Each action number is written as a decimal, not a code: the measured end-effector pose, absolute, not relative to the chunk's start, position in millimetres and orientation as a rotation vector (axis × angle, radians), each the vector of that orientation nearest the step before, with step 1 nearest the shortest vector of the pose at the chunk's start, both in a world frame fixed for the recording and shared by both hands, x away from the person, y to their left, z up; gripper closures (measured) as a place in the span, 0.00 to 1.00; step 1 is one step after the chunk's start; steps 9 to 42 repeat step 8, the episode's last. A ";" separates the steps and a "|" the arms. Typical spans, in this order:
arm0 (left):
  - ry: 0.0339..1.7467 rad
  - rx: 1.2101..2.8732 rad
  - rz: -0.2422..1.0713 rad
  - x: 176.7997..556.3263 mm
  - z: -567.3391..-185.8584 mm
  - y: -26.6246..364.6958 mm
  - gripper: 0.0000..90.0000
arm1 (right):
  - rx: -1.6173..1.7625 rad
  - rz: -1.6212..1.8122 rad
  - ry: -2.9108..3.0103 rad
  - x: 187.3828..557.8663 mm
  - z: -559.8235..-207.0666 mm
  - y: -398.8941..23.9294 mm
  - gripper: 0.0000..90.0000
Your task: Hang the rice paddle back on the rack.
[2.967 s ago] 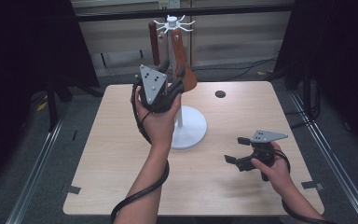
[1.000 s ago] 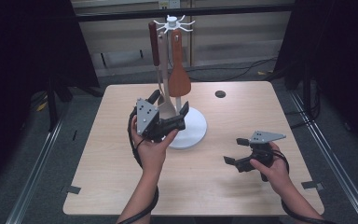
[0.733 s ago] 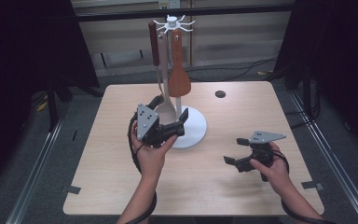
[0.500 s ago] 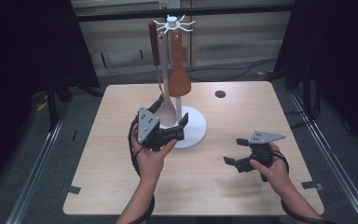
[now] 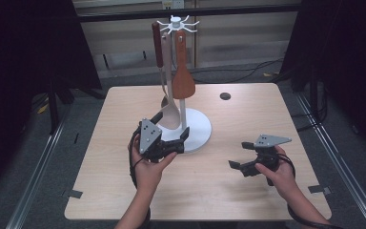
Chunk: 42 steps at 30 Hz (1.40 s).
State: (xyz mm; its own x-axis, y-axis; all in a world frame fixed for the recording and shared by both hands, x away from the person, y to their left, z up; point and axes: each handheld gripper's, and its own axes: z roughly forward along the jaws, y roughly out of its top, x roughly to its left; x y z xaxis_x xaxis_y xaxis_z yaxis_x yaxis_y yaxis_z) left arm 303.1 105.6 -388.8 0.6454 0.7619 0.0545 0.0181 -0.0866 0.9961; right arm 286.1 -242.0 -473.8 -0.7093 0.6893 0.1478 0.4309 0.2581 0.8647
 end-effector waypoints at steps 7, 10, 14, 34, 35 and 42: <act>0.681 1.556 0.697 300.1 -391.3 107.9 0.05 | 1.058 1.424 2.268 284.6 -476.3 -246.7 0.05; 0.688 1.553 0.697 299.9 -390.9 108.8 0.05 | 1.058 1.423 2.268 284.2 -476.7 -247.4 0.05; 0.688 1.553 0.697 299.9 -390.9 108.8 0.05 | 1.058 1.423 2.268 284.2 -476.7 -247.4 0.05; 0.688 1.553 0.697 299.9 -390.9 108.8 0.05 | 1.058 1.423 2.268 284.2 -476.7 -247.4 0.05; 0.688 1.553 0.697 299.9 -390.9 108.8 0.05 | 1.058 1.423 2.268 284.2 -476.7 -247.4 0.05; 0.688 1.553 0.697 299.9 -390.9 108.8 0.05 | 1.058 1.423 2.268 284.2 -476.7 -247.4 0.05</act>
